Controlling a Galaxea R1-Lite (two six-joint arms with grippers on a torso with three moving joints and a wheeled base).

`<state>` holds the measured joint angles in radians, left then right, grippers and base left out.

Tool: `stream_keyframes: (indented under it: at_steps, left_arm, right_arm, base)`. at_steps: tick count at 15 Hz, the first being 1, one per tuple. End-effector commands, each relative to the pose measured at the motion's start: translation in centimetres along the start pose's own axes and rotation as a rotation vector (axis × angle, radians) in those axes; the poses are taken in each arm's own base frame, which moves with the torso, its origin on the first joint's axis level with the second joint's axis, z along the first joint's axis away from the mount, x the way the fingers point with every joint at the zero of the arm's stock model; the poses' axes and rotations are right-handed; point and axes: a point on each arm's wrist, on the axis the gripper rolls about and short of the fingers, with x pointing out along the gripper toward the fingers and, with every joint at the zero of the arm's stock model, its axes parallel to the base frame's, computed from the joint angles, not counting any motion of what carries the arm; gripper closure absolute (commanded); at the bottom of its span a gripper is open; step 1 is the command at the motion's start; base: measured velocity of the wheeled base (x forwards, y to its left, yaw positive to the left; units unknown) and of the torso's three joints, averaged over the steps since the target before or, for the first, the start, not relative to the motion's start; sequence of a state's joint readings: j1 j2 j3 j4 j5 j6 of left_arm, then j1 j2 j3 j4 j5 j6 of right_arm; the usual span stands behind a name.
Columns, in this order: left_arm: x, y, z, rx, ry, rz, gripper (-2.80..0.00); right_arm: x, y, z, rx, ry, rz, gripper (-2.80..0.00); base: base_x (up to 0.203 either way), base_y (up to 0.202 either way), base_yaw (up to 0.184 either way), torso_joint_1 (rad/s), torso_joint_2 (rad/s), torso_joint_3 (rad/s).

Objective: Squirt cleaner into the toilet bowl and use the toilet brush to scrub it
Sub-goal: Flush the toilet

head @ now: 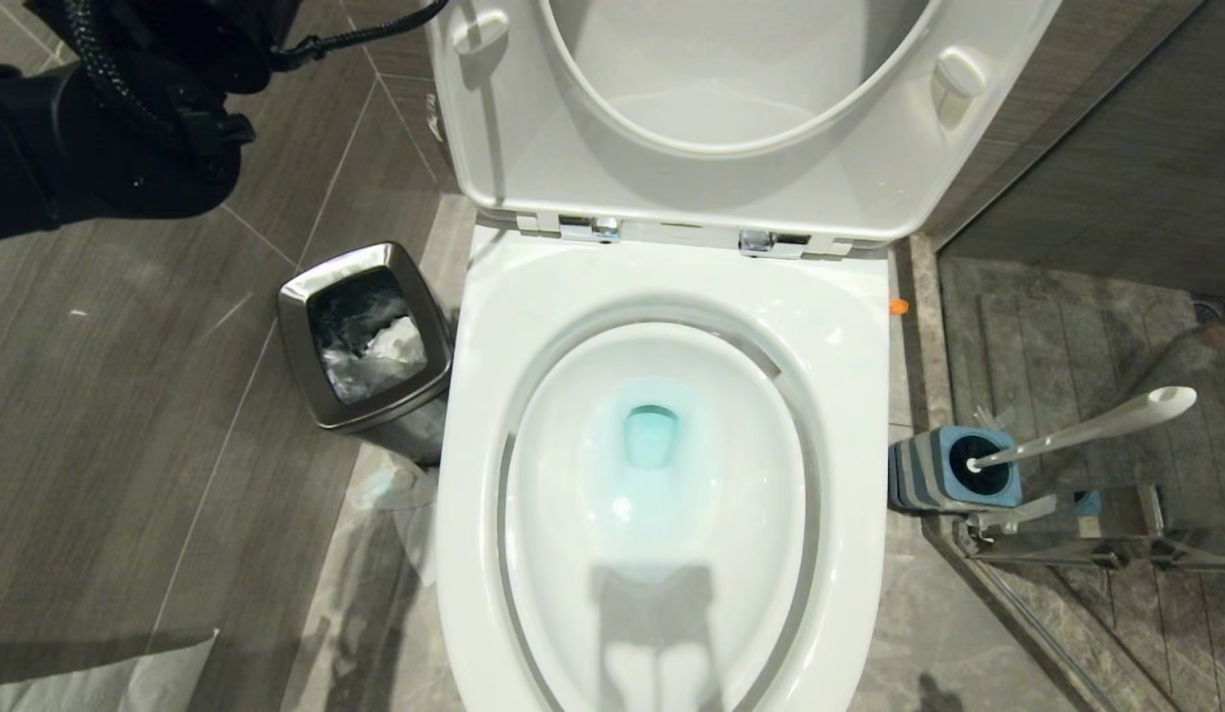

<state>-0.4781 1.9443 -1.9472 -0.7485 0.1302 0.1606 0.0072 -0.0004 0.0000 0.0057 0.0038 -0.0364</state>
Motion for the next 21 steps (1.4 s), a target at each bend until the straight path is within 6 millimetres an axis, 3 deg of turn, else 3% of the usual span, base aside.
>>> stream_keyframes:
  at_steps: [1, 12, 21]
  left_arm:
    - [0.1, -0.3, -1.4, 0.003, 0.025, -0.003, 0.00]
    - [0.4, -0.9, -4.4, -0.005, 0.038, -0.007, 0.00]
    - [0.4, -1.2, -4.7, -0.010, 0.027, -0.010, 0.00]
  right_arm:
    - [0.0, 0.0, 0.0, 0.000, 0.001, 0.001, 0.00]
    - [0.0, 0.0, 0.0, 0.000, 0.002, 0.001, 0.00]
    - [0.0, 0.0, 0.0, 0.000, 0.002, 0.001, 0.00]
  base:
    - [0.000, 0.000, 0.000, 0.000, 0.00, 0.000]
    - [0.000, 0.000, 0.000, 0.000, 0.00, 0.000]
    - [0.000, 0.000, 0.000, 0.000, 0.00, 0.000]
